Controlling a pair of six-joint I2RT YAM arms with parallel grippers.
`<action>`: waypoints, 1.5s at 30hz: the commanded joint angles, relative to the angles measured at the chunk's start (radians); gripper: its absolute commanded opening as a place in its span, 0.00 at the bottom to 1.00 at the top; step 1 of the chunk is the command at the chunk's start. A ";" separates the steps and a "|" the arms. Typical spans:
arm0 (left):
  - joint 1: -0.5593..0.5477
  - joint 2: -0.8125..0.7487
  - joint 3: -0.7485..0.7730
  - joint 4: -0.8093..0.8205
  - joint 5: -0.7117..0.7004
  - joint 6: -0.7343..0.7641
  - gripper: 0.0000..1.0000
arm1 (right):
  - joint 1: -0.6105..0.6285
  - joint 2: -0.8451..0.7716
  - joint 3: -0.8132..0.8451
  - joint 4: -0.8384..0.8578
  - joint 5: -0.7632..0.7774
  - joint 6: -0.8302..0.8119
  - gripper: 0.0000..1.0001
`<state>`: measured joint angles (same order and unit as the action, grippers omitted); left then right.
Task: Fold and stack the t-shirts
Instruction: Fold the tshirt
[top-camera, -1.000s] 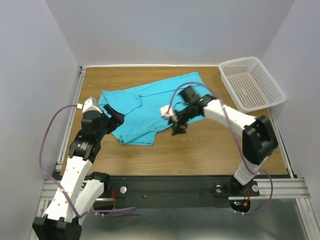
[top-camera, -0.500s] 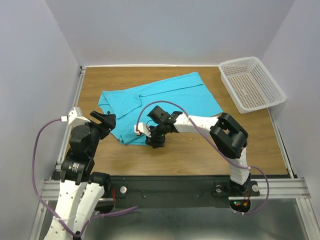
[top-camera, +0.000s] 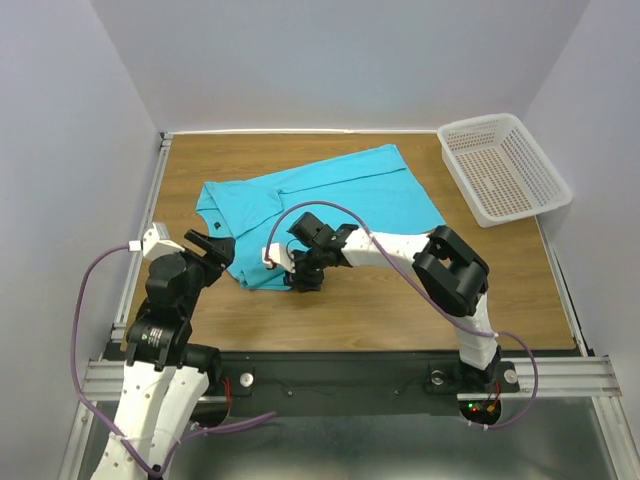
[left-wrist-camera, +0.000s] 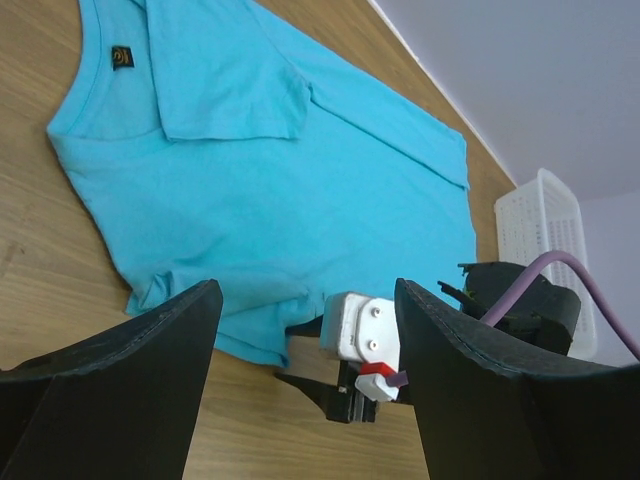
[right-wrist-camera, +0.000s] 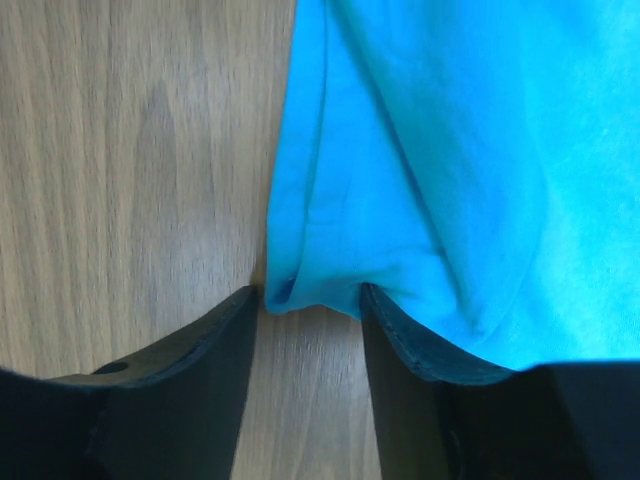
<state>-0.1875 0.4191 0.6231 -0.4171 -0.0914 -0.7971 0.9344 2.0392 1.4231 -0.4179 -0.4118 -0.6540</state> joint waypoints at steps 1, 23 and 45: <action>0.007 -0.031 -0.029 0.021 0.042 -0.050 0.81 | 0.026 0.035 0.020 0.031 -0.019 0.025 0.45; 0.005 0.113 -0.289 0.121 0.403 -0.214 0.76 | 0.029 -0.226 -0.277 -0.025 -0.056 -0.167 0.00; 0.008 0.431 -0.252 0.069 0.101 -0.313 0.73 | 0.026 -0.243 -0.259 -0.091 -0.108 -0.286 0.01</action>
<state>-0.1844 0.8185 0.3397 -0.3256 0.0948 -1.0649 0.9504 1.8256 1.1431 -0.4900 -0.4965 -0.9260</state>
